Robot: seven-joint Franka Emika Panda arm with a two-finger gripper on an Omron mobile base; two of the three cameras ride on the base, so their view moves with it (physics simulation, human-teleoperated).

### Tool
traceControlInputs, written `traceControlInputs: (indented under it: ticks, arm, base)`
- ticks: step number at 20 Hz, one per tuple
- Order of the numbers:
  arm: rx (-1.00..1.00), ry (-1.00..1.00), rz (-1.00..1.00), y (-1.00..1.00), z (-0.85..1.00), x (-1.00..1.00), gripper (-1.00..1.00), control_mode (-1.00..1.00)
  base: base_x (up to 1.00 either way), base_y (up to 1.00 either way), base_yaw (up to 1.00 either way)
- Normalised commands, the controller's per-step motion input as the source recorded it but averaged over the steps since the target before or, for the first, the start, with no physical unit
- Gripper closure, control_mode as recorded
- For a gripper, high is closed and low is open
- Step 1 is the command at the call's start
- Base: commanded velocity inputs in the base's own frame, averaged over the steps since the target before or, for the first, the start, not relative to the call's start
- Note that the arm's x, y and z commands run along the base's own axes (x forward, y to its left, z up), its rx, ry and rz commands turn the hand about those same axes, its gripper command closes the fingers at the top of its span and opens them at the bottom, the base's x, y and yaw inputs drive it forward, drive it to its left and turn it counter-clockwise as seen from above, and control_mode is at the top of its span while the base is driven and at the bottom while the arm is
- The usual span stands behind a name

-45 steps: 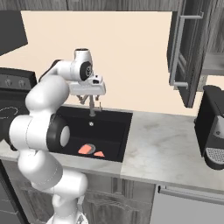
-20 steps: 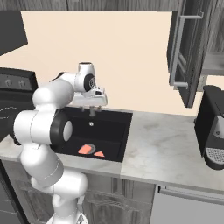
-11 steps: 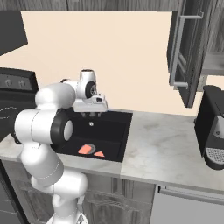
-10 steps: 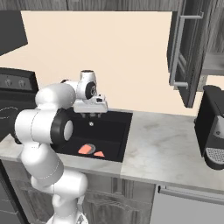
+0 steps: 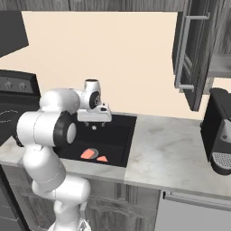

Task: Pick up the bar soap and bar soap from the sink, and place them back in the cabinet, and close the cabinet doors.

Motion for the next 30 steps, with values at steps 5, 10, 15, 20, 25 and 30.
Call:
traceControlInputs:
  ticks: [5, 10, 15, 20, 25, 30]
  arm:
    - [0.05, 0.00, 0.00, -0.10, -0.26, 0.03, -1.00, -1.00]
    - [0.05, 0.00, 0.01, -0.11, -0.24, 0.01, -1.00, -1.00]
    - [0.01, 0.00, 0.01, -0.05, -0.24, 0.00, -1.00, -1.00]
    - [0.00, 0.00, 0.00, 0.00, -0.26, 0.03, -1.00, -1.00]
    - [0.00, 0.00, 0.00, 0.00, -0.24, 0.00, -1.00, -1.00]
    - [0.00, 0.00, 0.00, 0.00, -0.21, 0.00, -1.00, -1.00]
  base:
    - [0.00, 0.00, 0.00]
    - [0.00, 0.00, 0.00]
    - [0.00, 0.00, 0.00]
    - [0.00, 0.00, 0.00]
    - [0.00, 0.00, 0.00]
    - [0.00, 0.00, 0.00]
